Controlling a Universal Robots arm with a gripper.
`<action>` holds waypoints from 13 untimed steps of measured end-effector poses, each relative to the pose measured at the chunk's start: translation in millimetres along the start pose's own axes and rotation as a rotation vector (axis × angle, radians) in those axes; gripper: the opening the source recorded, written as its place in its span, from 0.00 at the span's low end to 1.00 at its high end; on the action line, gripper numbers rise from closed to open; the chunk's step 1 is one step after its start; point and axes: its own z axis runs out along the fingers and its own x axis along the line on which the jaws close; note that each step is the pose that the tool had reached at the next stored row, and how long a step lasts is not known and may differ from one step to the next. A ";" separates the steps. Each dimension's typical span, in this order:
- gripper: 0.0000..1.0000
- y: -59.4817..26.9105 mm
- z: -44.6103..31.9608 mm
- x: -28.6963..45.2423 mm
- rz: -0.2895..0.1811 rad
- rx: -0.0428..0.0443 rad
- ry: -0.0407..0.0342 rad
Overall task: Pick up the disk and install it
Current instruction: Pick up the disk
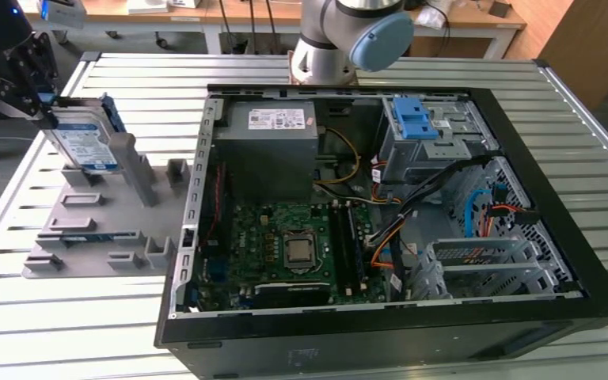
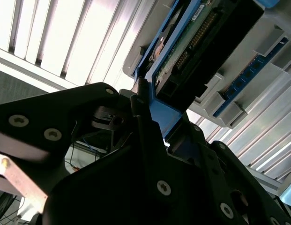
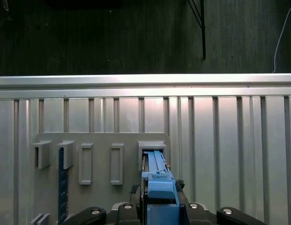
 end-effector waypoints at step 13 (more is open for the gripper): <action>0.36 0.1 -5.4 -0.2 0.000 0.0001 -0.0001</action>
